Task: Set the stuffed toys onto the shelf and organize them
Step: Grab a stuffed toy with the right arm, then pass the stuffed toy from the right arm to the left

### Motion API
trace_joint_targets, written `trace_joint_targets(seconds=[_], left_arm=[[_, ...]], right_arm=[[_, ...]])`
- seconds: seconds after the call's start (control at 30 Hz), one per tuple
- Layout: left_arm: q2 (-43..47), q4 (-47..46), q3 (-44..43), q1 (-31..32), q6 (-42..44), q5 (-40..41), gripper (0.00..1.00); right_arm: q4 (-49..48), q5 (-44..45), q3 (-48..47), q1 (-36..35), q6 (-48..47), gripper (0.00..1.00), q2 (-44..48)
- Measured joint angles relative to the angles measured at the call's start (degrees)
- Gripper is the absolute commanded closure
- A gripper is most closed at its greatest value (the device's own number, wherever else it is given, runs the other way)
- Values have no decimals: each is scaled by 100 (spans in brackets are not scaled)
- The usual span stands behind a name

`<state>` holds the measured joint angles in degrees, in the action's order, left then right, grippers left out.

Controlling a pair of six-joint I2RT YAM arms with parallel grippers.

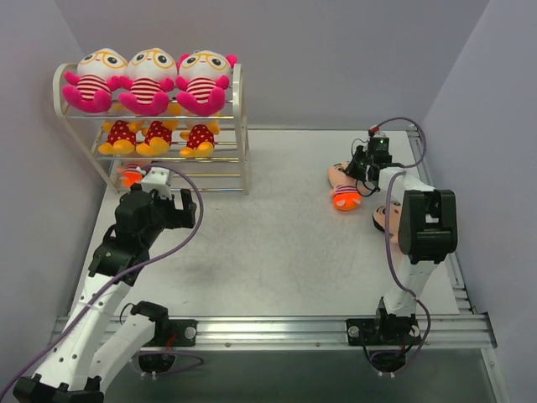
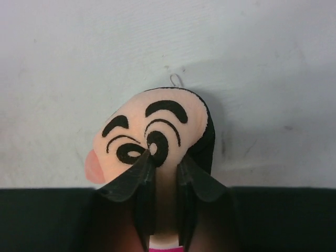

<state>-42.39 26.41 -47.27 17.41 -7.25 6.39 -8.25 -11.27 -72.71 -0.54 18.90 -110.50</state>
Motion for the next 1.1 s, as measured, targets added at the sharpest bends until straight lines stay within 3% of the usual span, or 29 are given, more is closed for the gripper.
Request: trace_joint_targets(seconds=[0.07,0.33,0.53,0.73,1.1], left_arm=[[-24,-35,9,9,2,-173,2],[-94,-267,144,13,-177,-852,2],[-44,-673,367,195,-1038,-1137,2],[-22,-1200,894,1357,-2162,-721,2],[-988,-2114,1093,3381,-3272,966,2]], right_arm=[[-133,44,339,-192,205,100,254],[-354,570,1613,-1204,1515,100,1397],[-590,1810,2133,-2468,2892,100,2323],[-881,2745,2341,-3650,4273,100,2809],[-1405,3254,2839,-4343,5641,100,2999]])
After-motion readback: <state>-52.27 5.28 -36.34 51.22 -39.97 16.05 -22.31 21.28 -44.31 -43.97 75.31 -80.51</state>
